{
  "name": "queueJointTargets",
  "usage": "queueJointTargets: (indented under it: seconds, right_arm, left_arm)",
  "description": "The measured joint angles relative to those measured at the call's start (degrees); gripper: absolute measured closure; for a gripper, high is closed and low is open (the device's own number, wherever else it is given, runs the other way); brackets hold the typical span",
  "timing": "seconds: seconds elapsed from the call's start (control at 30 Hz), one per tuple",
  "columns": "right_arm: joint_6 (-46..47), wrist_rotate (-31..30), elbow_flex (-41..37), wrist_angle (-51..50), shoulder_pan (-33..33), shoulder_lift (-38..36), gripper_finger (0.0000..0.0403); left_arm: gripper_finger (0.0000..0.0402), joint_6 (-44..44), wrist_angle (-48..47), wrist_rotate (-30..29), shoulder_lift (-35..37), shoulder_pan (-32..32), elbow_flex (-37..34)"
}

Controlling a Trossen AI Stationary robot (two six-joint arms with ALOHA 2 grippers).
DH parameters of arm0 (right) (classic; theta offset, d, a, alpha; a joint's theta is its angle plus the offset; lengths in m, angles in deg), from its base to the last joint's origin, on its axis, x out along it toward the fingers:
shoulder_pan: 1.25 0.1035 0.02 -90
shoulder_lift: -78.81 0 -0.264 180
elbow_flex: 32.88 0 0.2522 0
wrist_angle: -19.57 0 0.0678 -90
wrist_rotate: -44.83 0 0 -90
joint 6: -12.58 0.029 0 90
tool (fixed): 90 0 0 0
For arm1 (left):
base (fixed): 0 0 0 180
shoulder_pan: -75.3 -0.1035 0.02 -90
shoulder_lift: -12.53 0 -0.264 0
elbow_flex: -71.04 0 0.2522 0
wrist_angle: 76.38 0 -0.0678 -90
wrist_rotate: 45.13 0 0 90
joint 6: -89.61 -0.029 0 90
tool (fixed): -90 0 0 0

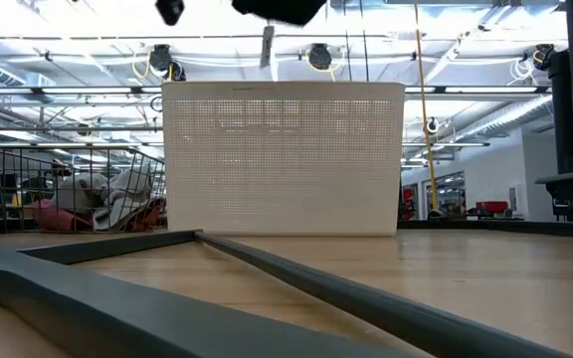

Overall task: Pick & Place Cloths
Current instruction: Put the black pants into the wire basket

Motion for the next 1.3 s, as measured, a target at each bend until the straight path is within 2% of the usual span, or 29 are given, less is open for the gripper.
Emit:
queueJointTargets:
  seconds: [0.17, 0.33, 0.43, 0.6, 0.77, 0.93, 1.2, 1.3]
  right_arm:
    - [0.2, 2.9, 4.9, -0.3, -1.5, 4.4, 0.0403]
    - [0.2, 3.3, 9.0, -0.1, -3.1, 7.8, 0.0403]
    - [0.2, 4.4, 12.0, 0.1, -3.8, 10.1, 0.0403]
    - [0.2, 5.9, 17.7, -0.3, -3.7, 14.6, 0.0403]
    - [-2.3, 5.2, 22.0, -2.1, -3.9, 18.3, 0.0403]
    - [-4.6, 2.7, 24.1, -2.9, -4.4, 20.8, 0.0403]
    - [-7.3, 1.1, 24.3, -2.8, -5.1, 20.8, 0.0403]
    - [-7.5, 1.0, 24.3, -2.8, -5.1, 20.8, 0.0403]
  left_arm:
    - [0.0107, 0.4, 10.6, 1.7, -4.3, 1.8, 0.0]
    - [0.0107, 1.5, 17.8, 2.6, -7.2, 4.0, 0.0]
    - [0.0107, 2.1, 18.8, 2.4, -8.5, 5.2, 0.0]
    - [0.0107, 2.1, 19.0, -1.6, -10.2, 6.1, 0.0]
    - [0.0107, 2.7, 21.1, -2.2, -10.3, 6.8, 0.0]
    - [0.0107, 3.6, 25.2, -0.6, -10.3, 8.7, 0.0]
    - [0.0108, 5.8, 27.3, 1.0, -10.3, 11.4, 0.0]
    - [0.013, 6.2, 28.2, 1.0, -10.3, 11.7, 0.0]
